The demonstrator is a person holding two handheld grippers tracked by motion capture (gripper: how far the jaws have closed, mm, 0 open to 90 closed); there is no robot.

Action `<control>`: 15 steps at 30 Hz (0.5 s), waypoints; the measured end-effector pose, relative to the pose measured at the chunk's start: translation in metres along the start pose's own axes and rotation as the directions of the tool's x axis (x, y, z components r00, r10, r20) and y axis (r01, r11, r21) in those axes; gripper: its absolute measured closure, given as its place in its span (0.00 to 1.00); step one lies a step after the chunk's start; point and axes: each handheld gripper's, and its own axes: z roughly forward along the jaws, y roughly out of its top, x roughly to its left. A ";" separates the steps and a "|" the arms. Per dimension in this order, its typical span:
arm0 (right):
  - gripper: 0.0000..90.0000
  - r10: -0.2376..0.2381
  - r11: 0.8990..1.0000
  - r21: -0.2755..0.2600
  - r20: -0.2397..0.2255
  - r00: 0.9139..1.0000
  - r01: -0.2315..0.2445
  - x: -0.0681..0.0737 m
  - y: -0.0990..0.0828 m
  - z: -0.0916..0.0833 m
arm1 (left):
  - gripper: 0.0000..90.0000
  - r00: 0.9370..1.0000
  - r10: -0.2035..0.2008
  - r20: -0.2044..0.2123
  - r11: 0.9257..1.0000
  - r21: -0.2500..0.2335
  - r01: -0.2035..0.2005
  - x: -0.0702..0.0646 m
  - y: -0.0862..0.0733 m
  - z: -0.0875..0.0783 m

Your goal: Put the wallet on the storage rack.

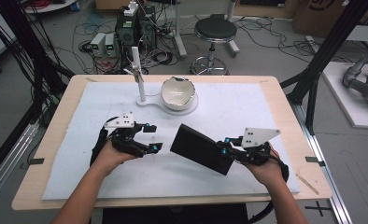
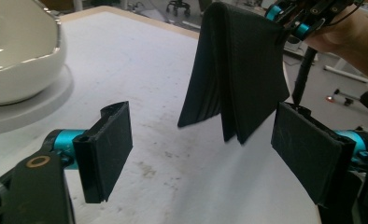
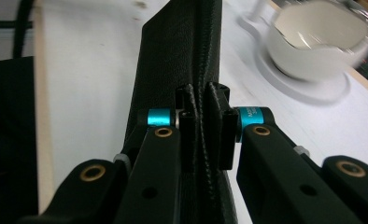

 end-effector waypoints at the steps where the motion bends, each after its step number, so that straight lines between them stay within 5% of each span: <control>1: 0.94 -0.010 1.000 -0.003 -0.006 1.000 0.010 0.002 0.003 0.002 | 0.23 1.000 0.008 0.008 1.000 0.008 -0.008 -0.001 0.000 0.002; 8: 0.94 -0.086 0.996 -0.018 -0.065 0.994 0.085 0.013 0.016 0.013 | 0.23 0.996 0.016 0.084 1.000 0.020 -0.018 -0.010 0.002 0.017; 12: 0.94 -0.106 0.994 -0.034 -0.087 0.991 0.103 0.017 0.019 0.015 | 0.25 0.989 0.041 0.142 0.996 0.069 -0.052 -0.016 0.000 0.026; 15: 0.94 -0.104 0.994 -0.045 -0.097 0.990 0.100 0.017 0.019 0.017 | 0.51 0.972 0.113 0.207 0.989 0.072 -0.131 -0.022 0.001 0.026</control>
